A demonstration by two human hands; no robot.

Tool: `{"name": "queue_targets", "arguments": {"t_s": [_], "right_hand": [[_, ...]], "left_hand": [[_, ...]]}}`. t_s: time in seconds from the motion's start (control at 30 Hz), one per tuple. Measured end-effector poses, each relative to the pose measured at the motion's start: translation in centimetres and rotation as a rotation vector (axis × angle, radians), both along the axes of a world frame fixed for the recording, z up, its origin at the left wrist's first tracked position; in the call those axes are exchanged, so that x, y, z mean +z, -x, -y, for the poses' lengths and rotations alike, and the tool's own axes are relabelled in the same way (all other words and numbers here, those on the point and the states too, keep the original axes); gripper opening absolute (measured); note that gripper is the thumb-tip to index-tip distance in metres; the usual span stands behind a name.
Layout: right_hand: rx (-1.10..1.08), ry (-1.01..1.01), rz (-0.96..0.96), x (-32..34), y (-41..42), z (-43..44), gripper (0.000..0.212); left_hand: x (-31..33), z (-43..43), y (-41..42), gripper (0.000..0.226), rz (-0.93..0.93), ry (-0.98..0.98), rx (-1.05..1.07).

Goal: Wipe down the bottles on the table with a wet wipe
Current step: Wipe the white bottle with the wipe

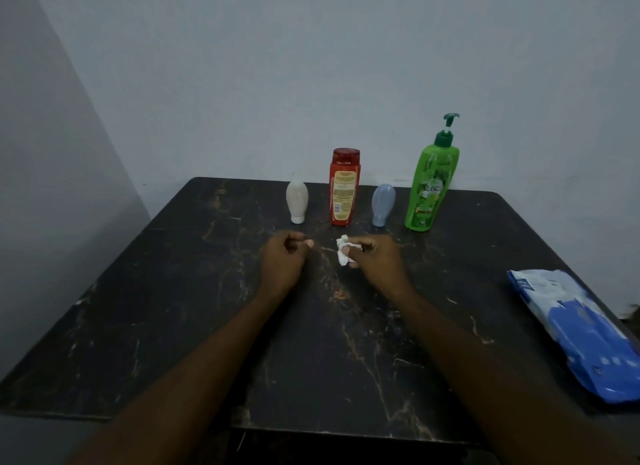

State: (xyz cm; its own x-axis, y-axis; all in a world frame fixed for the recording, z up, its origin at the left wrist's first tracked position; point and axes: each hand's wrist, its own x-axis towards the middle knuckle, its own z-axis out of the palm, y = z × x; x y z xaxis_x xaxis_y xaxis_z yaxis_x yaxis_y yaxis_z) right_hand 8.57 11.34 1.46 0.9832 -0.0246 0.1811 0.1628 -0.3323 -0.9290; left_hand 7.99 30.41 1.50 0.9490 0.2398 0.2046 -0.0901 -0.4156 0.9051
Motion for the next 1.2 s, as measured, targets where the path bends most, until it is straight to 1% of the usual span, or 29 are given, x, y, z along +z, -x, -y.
{"name": "queue_targets", "arguments": {"t_s": [0.07,0.17,0.23,0.27,0.33,0.4,0.6,0.7,0.83,0.93,1.07,1.13,1.2], "right_hand": [[-0.010,0.034,-0.002,-0.6,-1.2,-0.6,0.025],[-0.025,0.045,0.002,-1.2,-2.5,-1.5,0.025],[-0.048,0.046,0.000,-1.3,-3.1,-2.0,0.025],[-0.057,0.050,0.002,-1.4,-3.3,-2.2,0.025],[-0.071,0.069,0.014,-1.5,-3.4,-2.4,0.025],[-0.069,0.082,0.040,-1.6,-3.4,-2.4,0.023],[-0.073,0.078,0.089,-1.8,-3.4,-2.4,0.020],[-0.060,0.075,0.108,-1.7,-3.3,-2.4,0.017],[-0.055,0.077,0.123,-1.3,-2.8,-2.4,0.019],[-0.044,0.019,0.129,-1.1,-2.4,-2.1,0.017],[-0.050,-0.022,0.070,-0.9,-1.2,-0.7,0.016],[-0.054,-0.010,0.052,-0.9,0.1,0.5,0.013],[-0.058,-0.005,0.029,-0.8,1.9,2.0,0.014]], "left_hand": [[-0.1,-0.7,-1.7,0.025,0.017,-0.016,0.073],[0.0,-1.0,-4.5,0.057,0.022,-0.038,0.168],[0.1,-1.0,-6.3,0.078,0.045,-0.096,0.211],[0.1,-0.9,-7.1,0.087,0.066,-0.118,0.214],[-0.1,-0.7,-8.4,0.095,0.093,-0.154,0.197],[-0.2,-0.5,-9.6,0.094,0.097,-0.195,0.182],[0.2,0.9,-11.4,0.081,0.100,-0.303,0.184],[0.0,1.0,-11.8,0.077,0.072,-0.338,0.201],[-0.2,1.2,-11.7,0.070,0.071,-0.363,0.210],[-0.1,1.1,-10.9,0.072,0.071,-0.349,0.185],[0.1,1.1,-8.3,0.085,0.083,-0.350,0.128],[0.3,1.2,-6.0,0.091,0.070,-0.370,0.095],[0.4,1.3,-3.3,0.094,0.045,-0.424,0.018]]}}
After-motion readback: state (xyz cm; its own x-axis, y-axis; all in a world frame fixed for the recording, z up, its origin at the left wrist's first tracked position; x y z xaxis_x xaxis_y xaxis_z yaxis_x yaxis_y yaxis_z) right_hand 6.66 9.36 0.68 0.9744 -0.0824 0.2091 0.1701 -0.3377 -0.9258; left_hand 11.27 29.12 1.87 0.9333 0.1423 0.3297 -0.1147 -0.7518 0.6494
